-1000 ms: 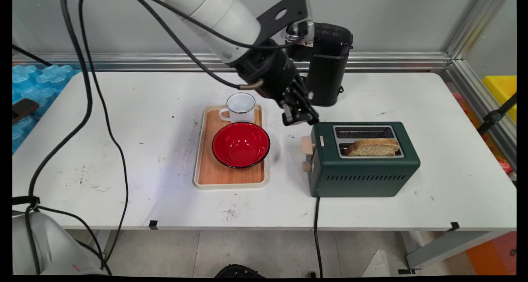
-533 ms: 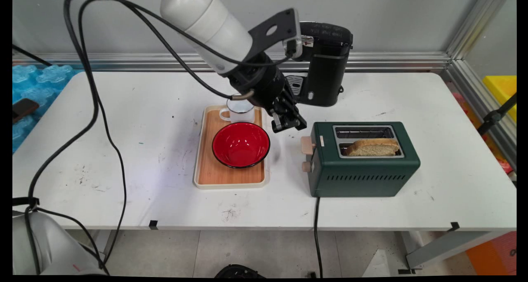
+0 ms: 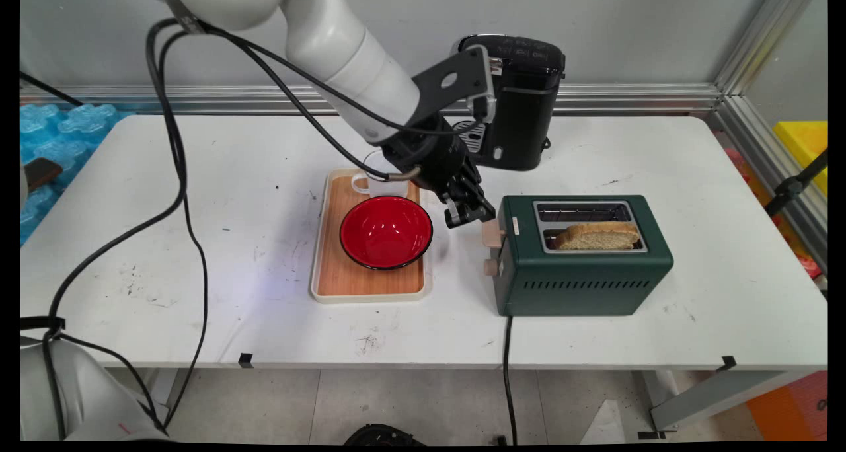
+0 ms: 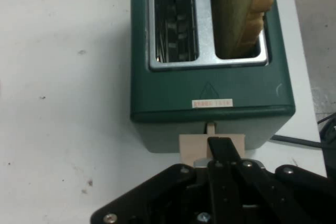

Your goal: Press the toaster switch

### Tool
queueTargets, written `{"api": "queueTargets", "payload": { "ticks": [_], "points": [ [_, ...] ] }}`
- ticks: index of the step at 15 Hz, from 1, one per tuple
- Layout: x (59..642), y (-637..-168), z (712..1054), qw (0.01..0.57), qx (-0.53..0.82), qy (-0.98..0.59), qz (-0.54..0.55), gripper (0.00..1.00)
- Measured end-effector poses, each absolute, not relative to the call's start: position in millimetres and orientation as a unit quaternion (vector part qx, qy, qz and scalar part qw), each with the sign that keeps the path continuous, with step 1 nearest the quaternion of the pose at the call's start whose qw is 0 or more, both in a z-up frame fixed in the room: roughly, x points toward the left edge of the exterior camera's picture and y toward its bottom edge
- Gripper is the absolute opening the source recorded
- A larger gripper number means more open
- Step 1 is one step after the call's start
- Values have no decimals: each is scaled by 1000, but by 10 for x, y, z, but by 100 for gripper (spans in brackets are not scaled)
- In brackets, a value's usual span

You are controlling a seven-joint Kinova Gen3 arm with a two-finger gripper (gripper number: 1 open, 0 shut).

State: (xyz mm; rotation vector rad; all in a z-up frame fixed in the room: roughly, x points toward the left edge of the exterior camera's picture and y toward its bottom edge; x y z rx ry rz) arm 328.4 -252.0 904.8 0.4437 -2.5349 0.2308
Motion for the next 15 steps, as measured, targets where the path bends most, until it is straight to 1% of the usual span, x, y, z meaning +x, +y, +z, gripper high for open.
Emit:
{"api": "queueTargets", "payload": {
  "ticks": [15],
  "points": [
    [3121,-2596,8613,270,188,-941,80,0]
  ]
}}
